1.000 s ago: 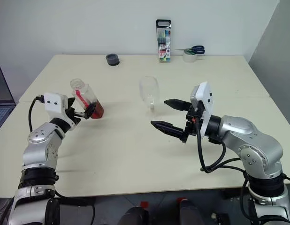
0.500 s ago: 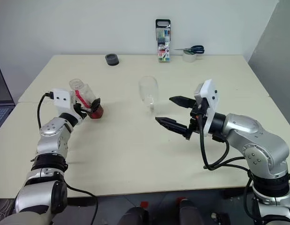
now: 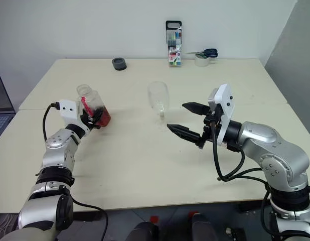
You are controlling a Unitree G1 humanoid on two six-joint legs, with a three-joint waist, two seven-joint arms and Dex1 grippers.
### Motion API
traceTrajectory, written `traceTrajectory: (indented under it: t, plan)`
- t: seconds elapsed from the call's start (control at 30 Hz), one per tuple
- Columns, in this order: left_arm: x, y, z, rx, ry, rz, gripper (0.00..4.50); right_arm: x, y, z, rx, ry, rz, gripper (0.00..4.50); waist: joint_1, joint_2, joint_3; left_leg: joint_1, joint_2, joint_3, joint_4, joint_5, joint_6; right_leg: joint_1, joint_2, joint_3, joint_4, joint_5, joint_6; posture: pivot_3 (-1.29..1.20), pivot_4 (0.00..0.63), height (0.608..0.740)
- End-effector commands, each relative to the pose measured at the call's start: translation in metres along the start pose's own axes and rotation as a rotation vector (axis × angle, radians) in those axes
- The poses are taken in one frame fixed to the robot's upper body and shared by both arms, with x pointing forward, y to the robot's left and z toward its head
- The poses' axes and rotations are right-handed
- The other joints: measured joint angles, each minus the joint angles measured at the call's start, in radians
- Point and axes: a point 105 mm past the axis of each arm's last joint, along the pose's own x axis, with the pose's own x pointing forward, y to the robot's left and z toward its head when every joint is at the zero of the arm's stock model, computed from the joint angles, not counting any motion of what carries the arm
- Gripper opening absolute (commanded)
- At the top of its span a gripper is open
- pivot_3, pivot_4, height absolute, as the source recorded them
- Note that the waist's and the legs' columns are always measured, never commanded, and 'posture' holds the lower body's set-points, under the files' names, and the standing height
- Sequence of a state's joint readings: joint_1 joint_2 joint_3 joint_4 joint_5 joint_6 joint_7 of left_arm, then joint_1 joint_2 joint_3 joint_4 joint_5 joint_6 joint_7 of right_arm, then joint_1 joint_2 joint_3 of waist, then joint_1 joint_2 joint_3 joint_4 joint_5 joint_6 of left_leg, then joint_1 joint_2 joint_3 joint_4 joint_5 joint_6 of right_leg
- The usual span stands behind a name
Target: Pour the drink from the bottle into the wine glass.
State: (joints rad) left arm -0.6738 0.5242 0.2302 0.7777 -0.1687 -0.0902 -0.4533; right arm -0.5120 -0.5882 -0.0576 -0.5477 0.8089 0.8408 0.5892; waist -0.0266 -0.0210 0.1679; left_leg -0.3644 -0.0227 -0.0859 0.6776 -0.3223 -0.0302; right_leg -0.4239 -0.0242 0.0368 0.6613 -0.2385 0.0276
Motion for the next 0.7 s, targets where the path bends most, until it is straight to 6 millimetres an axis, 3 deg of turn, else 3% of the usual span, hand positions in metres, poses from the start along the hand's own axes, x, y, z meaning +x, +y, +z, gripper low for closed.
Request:
traceTrajectory:
  t: [0.03, 0.23, 0.4, 0.57, 0.7]
  plan:
    - [0.009, -0.001, 0.045, 0.128, -0.105, -0.024, 1.67, -0.003, 0.004, 0.013, -0.092, -0.053, -0.012, 4.5, 0.0, 0.0, 0.0, 0.0, 0.0, 0.0, 0.0, 0.0, 0.0, 0.0, 0.0, 0.0, 0.0, 0.0, 0.0, 0.0, 0.15, 0.74]
    - [0.031, -0.031, 0.107, 0.428, -0.2, -0.162, 1.67, -0.002, -0.013, 0.013, -0.186, -0.112, -0.126, 4.5, 0.004, -0.006, 0.004, -0.001, -0.001, -0.001, 0.001, 0.0, 0.0, 0.0, 0.001, -0.002, 0.0, 0.0, 0.0, 0.0, 0.15, 0.74]
    - [0.041, -0.056, 0.14, 0.561, -0.256, -0.258, 1.67, 0.003, -0.022, 0.006, -0.186, -0.14, -0.17, 4.5, 0.0, -0.006, 0.004, -0.001, -0.002, 0.002, 0.0, 0.001, -0.002, -0.001, 0.001, 0.0, 0.0, 0.0, 0.0, 0.0, 0.15, 0.74]
    - [0.047, -0.078, 0.159, 0.712, -0.288, -0.341, 1.67, 0.009, -0.025, 0.003, -0.174, -0.168, -0.176, 4.5, -0.006, -0.006, 0.004, -0.001, -0.001, 0.004, 0.0, 0.001, -0.002, -0.003, 0.002, 0.001, 0.001, 0.0, 0.0, 0.0, 0.15, 0.74]
    - [0.048, -0.083, 0.16, 0.782, -0.294, -0.362, 1.67, 0.012, -0.024, 0.003, -0.176, -0.18, -0.178, 4.5, -0.006, -0.006, 0.004, -0.001, -0.001, 0.004, 0.0, 0.001, -0.002, -0.003, 0.002, 0.002, 0.001, 0.0, 0.0, 0.0, 0.15, 0.74]
